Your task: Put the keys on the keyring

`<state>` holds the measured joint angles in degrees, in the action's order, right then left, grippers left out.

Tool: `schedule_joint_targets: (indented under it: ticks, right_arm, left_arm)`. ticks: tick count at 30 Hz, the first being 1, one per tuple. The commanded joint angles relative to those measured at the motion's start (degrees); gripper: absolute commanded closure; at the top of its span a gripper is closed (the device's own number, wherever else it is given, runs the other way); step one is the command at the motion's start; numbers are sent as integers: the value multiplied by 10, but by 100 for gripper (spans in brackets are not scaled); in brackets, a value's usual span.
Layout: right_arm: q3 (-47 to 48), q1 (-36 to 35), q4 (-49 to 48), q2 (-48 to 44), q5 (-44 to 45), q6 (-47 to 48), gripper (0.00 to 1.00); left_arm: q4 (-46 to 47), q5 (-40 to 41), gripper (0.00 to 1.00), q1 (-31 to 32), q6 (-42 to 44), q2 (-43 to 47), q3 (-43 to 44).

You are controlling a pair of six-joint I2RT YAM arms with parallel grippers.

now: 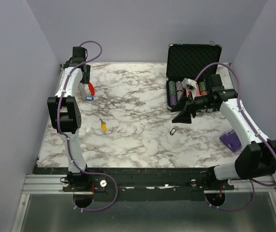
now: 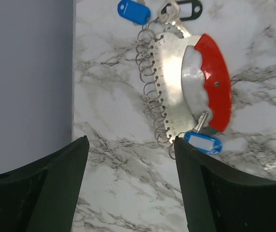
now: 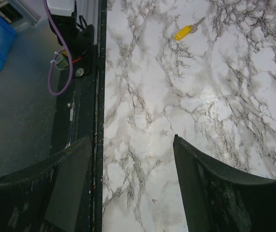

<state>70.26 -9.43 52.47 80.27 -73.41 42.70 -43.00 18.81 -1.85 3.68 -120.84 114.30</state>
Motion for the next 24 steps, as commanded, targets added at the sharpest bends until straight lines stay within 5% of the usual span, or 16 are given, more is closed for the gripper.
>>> schedule_joint_targets:
  ticks: [1,10,16,21,24]
  right_arm:
    - [9,-5,11,3,-21,12,22]
    - [13,-5,21,5,-20,20,22]
    - [15,-5,29,6,-22,27,22]
    - [16,-5,32,9,-22,31,22]
    - [16,-5,31,9,-22,30,22]
  left_arm:
    - [-2,87,20,17,84,-22,-23]
    - [-24,101,23,38,42,-80,-4]
    - [-79,34,36,41,-15,-114,67]
    - [-83,41,35,42,-28,-146,104]
    - [-89,32,46,42,-34,-161,120]
